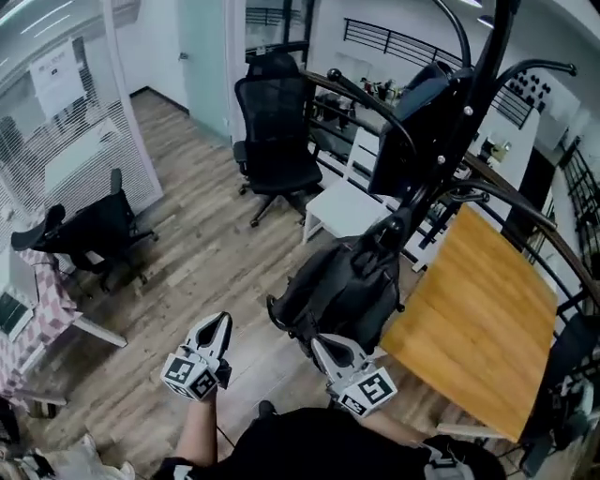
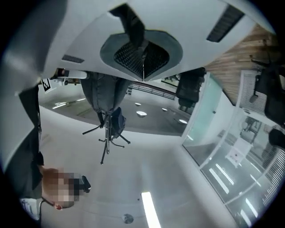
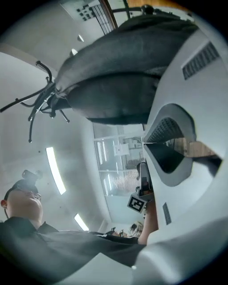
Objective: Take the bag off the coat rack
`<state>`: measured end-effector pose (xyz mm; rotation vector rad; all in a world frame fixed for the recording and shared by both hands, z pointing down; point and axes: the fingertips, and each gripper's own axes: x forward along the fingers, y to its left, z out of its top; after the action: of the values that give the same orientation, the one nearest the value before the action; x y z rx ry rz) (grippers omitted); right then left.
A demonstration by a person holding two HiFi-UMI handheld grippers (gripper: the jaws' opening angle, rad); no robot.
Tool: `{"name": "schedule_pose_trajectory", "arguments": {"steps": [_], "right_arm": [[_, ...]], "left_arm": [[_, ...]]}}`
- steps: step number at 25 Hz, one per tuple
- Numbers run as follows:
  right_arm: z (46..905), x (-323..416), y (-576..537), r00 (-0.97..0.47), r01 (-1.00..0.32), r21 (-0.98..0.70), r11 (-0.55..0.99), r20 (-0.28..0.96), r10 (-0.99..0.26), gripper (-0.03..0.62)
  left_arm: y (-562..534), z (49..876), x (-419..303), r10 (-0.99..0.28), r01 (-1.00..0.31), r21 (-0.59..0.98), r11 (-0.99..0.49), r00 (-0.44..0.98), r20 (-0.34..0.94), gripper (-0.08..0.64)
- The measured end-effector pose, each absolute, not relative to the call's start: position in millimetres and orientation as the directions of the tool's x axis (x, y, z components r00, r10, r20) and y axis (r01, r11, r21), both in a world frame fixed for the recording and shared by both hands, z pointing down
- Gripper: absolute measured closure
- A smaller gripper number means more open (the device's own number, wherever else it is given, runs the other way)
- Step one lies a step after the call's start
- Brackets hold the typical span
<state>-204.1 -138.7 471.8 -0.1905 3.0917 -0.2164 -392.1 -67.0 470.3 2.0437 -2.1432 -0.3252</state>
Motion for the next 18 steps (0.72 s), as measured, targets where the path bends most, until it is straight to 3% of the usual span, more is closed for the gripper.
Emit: {"name": "schedule_pose_trajectory", "arguments": {"steps": [8,15,17,18], "right_arm": [[457,-127,-165,-0.851,-0.519,-0.086,0.851,-0.047,-0.523,0.557],[478,-82,-156,-0.734,-0.671,-0.145,0.727,-0.012,-0.679,0.549],[489,-75,-158,-0.703,-0.703,-0.158,0.693,0.009,-0.711,0.435],[493,-73,-161,-0.691,-0.715,-0.166,0.679,0.017,-0.723,0.417]], "left_arm": [[-166,445,-361,-0.922,-0.905,0.173,-0.388,0.379,-0.084,0.543],[-203,449,-337,-0.838,-0.835,0.063,-0.546,0.545,-0.028,0.524],[-209,450,-332,-0.816,-0.815,0.055,-0.577,0.577,-0.026,0.439],[-212,451,-331,-0.807,-0.806,0.057,-0.59,0.589,-0.027,0.433]]}}
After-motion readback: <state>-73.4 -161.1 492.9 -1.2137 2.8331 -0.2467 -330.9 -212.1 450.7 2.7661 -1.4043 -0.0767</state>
